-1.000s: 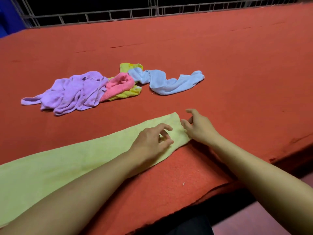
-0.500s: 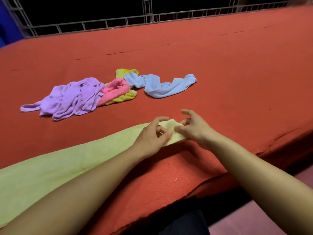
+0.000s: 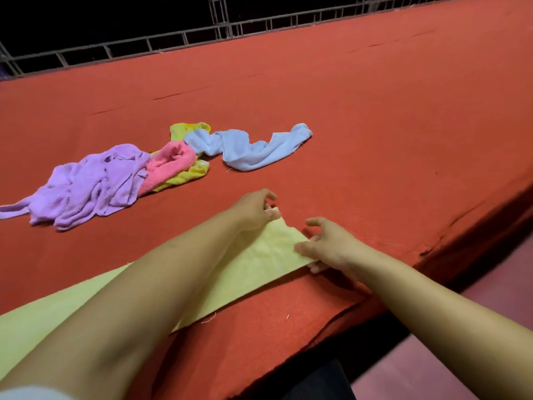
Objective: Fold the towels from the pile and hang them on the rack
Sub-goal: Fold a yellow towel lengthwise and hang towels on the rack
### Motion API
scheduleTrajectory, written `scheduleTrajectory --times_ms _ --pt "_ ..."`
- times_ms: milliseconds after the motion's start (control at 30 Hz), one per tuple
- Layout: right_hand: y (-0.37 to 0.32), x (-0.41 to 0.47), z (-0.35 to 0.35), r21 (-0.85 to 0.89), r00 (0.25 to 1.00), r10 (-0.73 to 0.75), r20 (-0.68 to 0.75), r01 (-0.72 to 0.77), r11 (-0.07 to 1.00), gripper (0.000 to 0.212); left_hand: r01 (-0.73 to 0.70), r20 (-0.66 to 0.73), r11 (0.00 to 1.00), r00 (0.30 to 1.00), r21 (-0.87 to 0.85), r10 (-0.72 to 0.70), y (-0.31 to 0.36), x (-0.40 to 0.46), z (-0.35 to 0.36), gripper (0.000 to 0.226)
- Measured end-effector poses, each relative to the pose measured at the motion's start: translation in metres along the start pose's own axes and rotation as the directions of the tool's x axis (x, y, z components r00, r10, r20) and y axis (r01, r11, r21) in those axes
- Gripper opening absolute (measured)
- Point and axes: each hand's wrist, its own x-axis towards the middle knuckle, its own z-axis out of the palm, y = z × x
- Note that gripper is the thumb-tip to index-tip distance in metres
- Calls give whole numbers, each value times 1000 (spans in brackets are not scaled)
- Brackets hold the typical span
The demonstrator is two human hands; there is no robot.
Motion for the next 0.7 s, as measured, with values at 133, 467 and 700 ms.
scheduleTrajectory --times_ms 133,467,700 --pt "4 -4 -5 -24 999 -31 -9 30 999 61 -89 -60 975 995 -203 78 -3 10 -8 24" --pt "-1 11 -42 -370 942 -230 -244 129 920 53 -157 -200 897 977 -412 79 10 43 -5 19" --pt "25 11 -44 -695 931 -229 -285 -36 719 52 -57 -190 992 981 -116 34 7 53 32 26"
